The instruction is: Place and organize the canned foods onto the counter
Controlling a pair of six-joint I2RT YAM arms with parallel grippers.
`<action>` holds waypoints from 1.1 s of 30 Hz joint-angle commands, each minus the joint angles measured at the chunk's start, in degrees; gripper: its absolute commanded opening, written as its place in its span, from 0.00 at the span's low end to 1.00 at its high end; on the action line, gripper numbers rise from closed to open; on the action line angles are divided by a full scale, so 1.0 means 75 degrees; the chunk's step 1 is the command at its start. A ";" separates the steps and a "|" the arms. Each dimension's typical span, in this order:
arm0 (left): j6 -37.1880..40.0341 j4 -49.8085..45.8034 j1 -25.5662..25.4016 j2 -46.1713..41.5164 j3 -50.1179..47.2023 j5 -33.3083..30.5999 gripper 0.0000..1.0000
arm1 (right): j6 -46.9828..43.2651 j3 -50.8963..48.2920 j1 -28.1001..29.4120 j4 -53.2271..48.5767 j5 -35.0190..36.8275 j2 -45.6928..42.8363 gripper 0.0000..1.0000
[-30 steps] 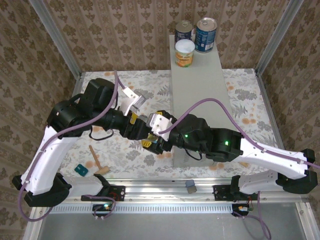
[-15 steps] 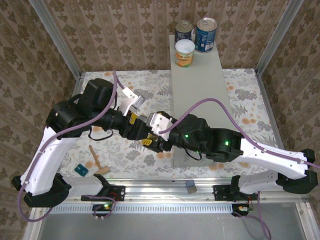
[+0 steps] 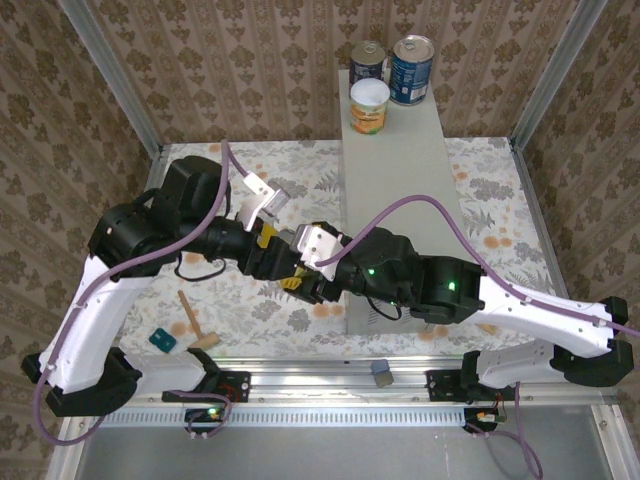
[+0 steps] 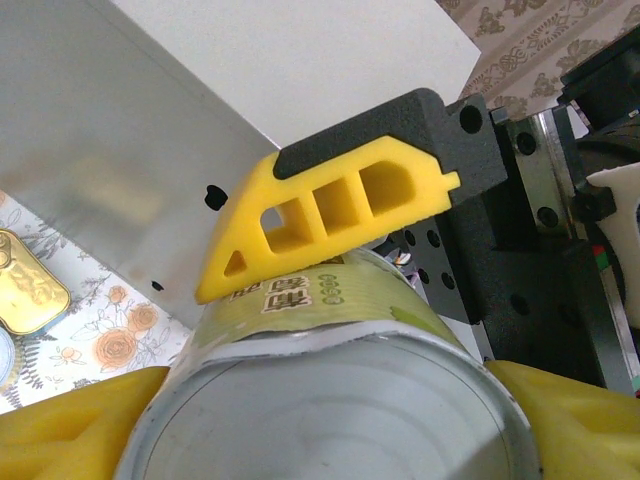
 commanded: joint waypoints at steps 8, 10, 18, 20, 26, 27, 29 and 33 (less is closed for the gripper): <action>-0.0115 0.0493 -0.0054 -0.0242 0.0340 0.0362 0.81 | 0.0156 0.0162 0.0008 0.0486 0.0453 -0.0243 0.65; -0.0096 0.0487 -0.0049 -0.0254 0.0355 0.0281 0.99 | 0.0197 0.0119 0.0008 0.0595 0.0453 -0.0365 0.65; 0.0107 0.0187 0.0360 -0.0309 0.0689 0.0004 1.00 | 0.0228 0.0126 -0.0033 0.0575 0.0768 -0.0808 0.65; 0.0141 0.0193 0.0643 -0.0381 0.0745 0.0086 1.00 | 0.0214 0.0121 -0.0051 0.0466 0.0925 -0.0921 0.65; 0.0327 0.0074 0.1416 -0.0489 0.0902 0.0429 1.00 | 0.0120 -0.0178 -0.0129 0.0336 0.1482 -0.1528 0.66; 0.0373 0.0038 0.1487 -0.0489 0.0915 0.0428 1.00 | 0.0111 -0.0273 -0.0154 0.0329 0.1587 -0.1676 0.66; 0.0444 0.0043 0.1622 -0.0475 0.0878 0.0429 1.00 | 0.0121 -0.0474 -0.0219 0.0349 0.1754 -0.1985 0.66; 0.0505 0.0251 0.1853 -0.0476 0.0621 0.0745 1.00 | 0.0226 -0.1135 -0.0297 0.0530 0.2206 -0.2749 0.66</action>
